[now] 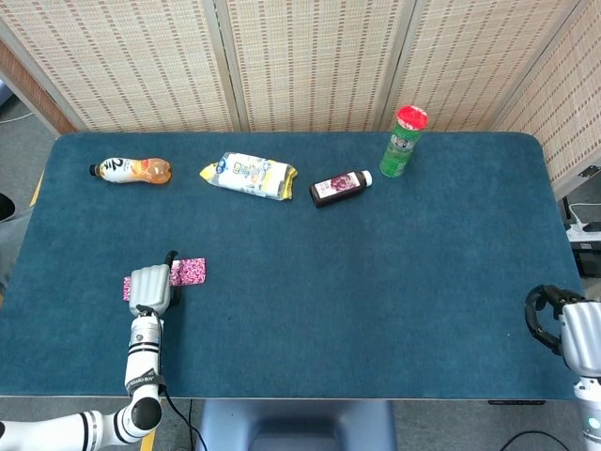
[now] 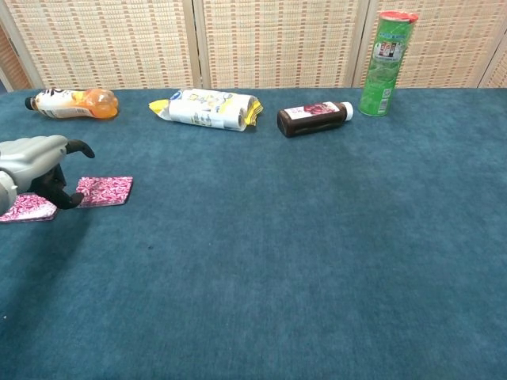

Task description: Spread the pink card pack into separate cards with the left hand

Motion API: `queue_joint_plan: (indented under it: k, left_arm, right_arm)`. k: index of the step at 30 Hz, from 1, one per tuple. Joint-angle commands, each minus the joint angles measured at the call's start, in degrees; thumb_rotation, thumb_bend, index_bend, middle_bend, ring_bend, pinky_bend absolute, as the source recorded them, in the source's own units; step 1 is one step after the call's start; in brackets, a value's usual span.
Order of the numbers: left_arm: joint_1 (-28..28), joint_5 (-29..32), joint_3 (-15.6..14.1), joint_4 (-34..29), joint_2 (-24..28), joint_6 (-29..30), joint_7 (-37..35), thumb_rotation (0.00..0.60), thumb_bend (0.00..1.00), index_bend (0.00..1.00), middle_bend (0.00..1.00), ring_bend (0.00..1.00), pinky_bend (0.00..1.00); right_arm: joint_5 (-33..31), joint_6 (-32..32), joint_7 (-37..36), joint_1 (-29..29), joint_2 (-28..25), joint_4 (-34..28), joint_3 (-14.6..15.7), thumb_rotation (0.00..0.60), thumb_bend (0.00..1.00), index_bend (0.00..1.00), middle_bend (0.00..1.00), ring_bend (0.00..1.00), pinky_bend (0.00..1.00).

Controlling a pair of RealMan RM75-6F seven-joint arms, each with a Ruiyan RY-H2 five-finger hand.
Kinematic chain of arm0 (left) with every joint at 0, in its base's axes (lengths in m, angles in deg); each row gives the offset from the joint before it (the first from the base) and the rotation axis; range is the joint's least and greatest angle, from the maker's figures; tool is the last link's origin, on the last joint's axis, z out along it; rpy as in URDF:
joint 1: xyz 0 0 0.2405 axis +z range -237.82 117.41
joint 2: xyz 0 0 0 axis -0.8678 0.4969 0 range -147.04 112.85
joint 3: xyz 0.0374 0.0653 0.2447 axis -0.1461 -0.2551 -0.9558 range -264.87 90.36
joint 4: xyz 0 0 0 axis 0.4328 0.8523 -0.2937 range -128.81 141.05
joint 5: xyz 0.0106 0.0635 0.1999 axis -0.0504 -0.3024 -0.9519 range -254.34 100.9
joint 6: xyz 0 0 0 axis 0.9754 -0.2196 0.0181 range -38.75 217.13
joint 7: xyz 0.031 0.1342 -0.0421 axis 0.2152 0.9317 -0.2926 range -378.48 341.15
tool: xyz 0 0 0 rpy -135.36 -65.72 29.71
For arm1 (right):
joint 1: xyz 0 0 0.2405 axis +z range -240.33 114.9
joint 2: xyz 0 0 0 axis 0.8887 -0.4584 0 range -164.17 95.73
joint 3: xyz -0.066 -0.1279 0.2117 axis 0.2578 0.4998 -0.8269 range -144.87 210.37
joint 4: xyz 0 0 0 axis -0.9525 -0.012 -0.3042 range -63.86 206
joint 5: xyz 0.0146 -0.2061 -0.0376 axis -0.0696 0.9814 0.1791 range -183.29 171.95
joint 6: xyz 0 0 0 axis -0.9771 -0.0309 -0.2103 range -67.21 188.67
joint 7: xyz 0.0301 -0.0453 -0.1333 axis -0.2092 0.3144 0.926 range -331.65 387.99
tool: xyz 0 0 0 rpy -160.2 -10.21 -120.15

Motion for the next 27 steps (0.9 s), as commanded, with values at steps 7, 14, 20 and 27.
queue_joint_plan:
  k: [7,14,20,27]
  left_arm:
    - [-1.7,2.91,0.48,0.44,-1.81,-0.48,1.64,0.6,0.39,0.17,1.0,1.0,1.0]
    - [-2.65,3.66,0.64,1.53,-3.61,0.42,2.17,0.6,0.39,0.17,1.0,1.0,1.0]
    - [-3.75,5.99,1.06,4.15,-5.46,0.35,3.91,0.6,0.4,0.18,1.0,1.0,1.0]
    - [-5.14,8.89,2.35,7.19,-7.55,1.03,6.2,0.6,0.4,0.17,1.0,1.0,1.0]
  right_arm:
    - [-0.17,0.05,-0.58,-0.05,-0.36,-0.15,-0.13,0.6,0.59,0.76,0.62,0.7,0.96]
    - [-0.17,-0.11,-0.47,0.0,-0.33,-0.2,-0.08,0.6,0.59,0.76,0.62,0.7,0.96]
    - [-0.15,0.12,-0.59,-0.06,-0.26,-0.17,-0.15,0.6,0.59,0.76,0.62,0.7,0.96]
    - [-0.12,0.07,-0.67,-0.04,-0.3,-0.15,-0.12,0.6,0.59,0.76,0.62,0.7,0.96]
